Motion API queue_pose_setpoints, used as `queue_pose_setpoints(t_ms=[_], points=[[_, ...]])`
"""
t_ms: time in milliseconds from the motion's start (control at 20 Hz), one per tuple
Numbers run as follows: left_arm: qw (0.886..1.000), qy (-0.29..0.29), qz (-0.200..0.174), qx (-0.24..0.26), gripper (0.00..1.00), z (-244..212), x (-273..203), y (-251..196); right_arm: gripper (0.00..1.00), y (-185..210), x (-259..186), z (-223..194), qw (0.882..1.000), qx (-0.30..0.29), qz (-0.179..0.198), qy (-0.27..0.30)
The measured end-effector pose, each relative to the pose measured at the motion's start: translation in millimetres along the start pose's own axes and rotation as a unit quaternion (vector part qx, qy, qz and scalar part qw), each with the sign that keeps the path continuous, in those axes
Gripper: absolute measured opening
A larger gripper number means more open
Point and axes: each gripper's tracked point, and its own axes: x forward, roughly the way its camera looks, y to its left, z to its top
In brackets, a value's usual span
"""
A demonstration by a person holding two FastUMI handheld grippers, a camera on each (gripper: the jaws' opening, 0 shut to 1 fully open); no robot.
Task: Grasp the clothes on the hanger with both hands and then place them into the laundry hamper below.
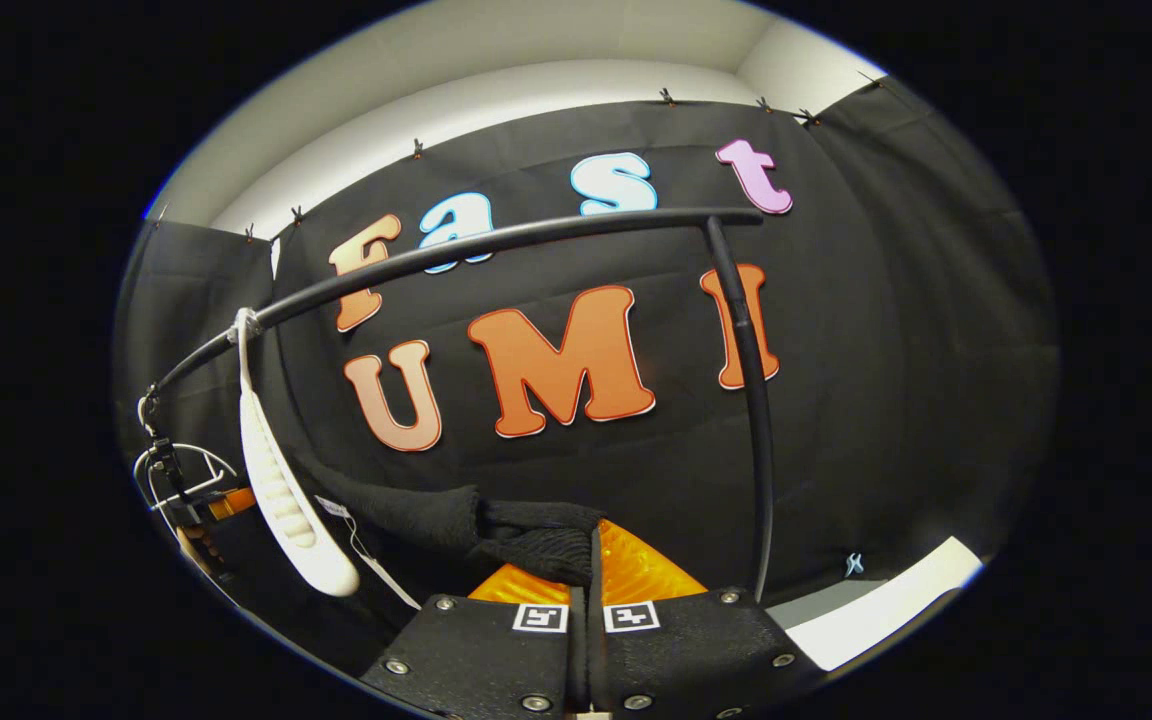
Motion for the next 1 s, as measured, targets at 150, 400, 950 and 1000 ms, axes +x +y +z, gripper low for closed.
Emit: queue_pose_setpoints(t_ms=[150, 400, 950, 1000], points=[[1.000, 0.024, 0.013, -0.011, 0.06, -22.6, -2.2, 7.0, 0.00, 0.2, 11.7, -30.6, 1.000, 0.010, 0.002, 0.024], [0.998, 0.058, 0.028, -0.005, 0.06, -60.4, -26.4, 28.3, 0.00, -2.2, 15.4, -78.0, 0.998, 0.024, -0.005, 0.056], [0.990, 0.140, 0.004, -0.033, 0.06, -140.3, -56.0, 30.5, 0.00, -1.1, -13.8, -182.0, 0.990, 0.044, -0.035, 0.131], [0.989, 0.145, -0.002, -0.033, 0.07, -145.1, -59.2, 27.8, 0.00, 3.1, -19.6, -191.3, 0.989, 0.044, -0.034, 0.136]])
